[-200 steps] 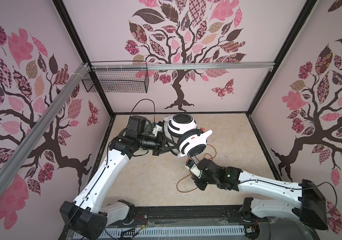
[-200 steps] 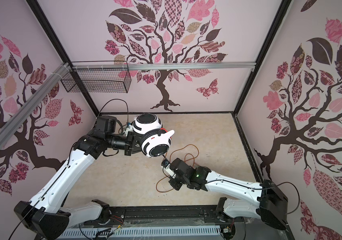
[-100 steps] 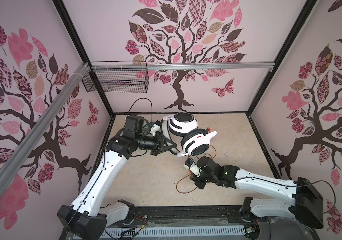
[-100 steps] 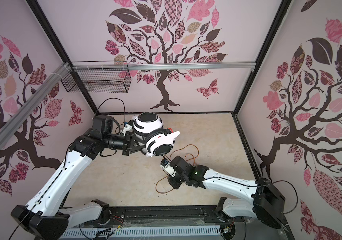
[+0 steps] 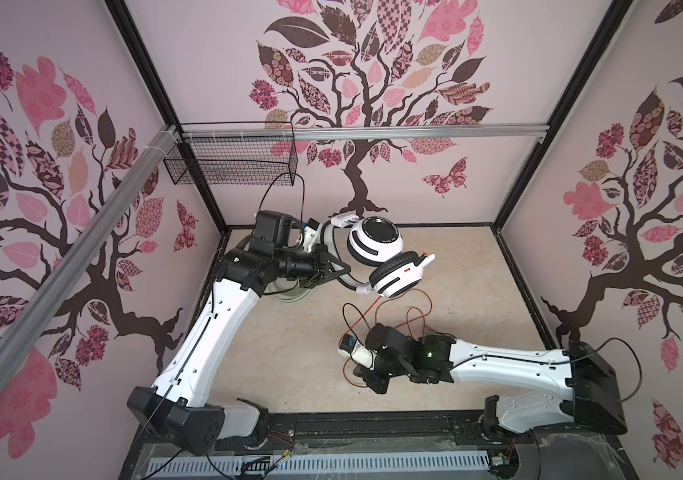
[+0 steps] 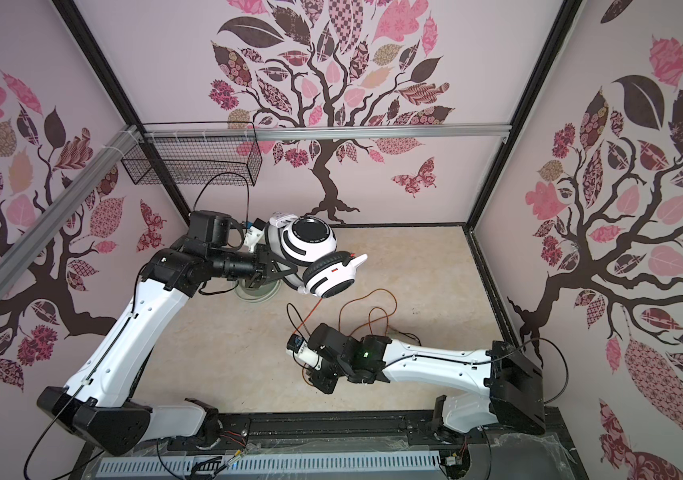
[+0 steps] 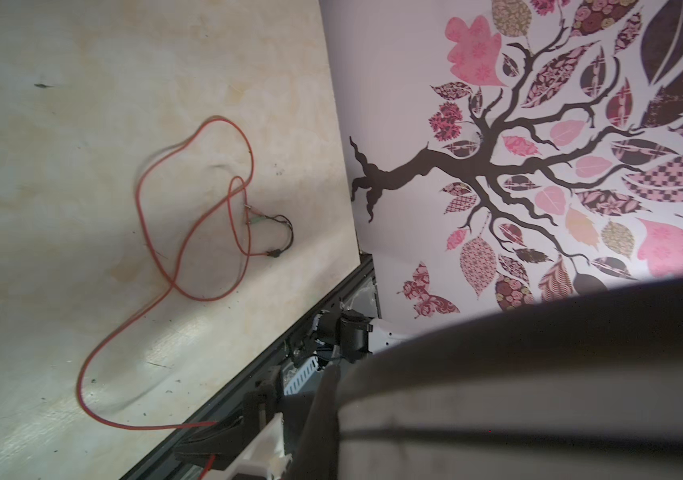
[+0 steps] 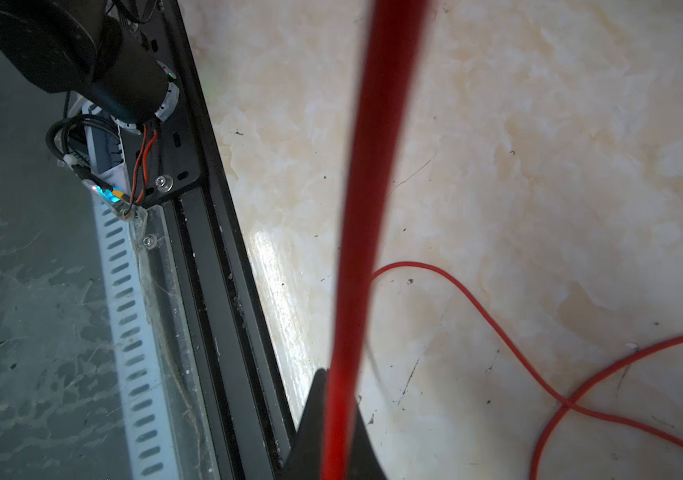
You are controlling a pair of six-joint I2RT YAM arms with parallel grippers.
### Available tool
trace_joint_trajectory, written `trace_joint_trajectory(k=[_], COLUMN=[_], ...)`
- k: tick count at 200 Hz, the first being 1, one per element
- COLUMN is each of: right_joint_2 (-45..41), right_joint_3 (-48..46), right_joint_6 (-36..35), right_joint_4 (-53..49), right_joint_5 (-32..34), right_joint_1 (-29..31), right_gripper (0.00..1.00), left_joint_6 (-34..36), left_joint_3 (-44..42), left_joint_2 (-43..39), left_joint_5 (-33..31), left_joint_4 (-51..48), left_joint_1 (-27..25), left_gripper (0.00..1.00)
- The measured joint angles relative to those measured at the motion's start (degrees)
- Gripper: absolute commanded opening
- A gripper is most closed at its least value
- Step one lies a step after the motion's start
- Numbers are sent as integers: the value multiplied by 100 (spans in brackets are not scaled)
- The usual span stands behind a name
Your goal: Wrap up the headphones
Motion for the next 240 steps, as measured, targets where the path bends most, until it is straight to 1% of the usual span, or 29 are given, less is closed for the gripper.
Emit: trace_joint_trajectory(k=[29,52,65,88,100,136,159,195,212,240], right_joint_2=[7,33,92,201,286,466,479,553,551,540], right_joint_3=[144,479,765,1305,1648,2726,3480,4721,5003,5163], right_joint_6=[-13,-24,-76,-205,-302,-621,-833,-1093,-1165,-1211], right_joint_4=[-321,-570,-726,-1062,-1298,-2059,-2691,-3700,-4054,-4487], right_joint_5=[-33,-48,-61,-81,-85,31,367,1147,1530,2155], right_joint_1=[186,293,328,358,358,358,358,310,216,-66], right_gripper=[0,0,0,0,0,0,0,0,0,0], left_joint_6=[192,339,450,675,791,1049,1182,1425,1506,1604], left_joint_3=[-2,-2,-2,-2,-4,-170,-387,-721,-835,-1032], left_joint_2=[79,55,50,50,50,-4,-74,-317,-494,-839], left_joint_5=[-625,-1224,-1668,-2643,-3012,-3842,-4142,-4382,-4485,-4478], left_joint_4=[-138,-208,-299,-610,-761,-992,-1117,-1403,-1515,-1606], left_joint_1=[-4,-81,-219,-612,-763,-822,-820,-822,-822,-822], left_gripper=[0,0,0,0,0,0,0,0,0,0])
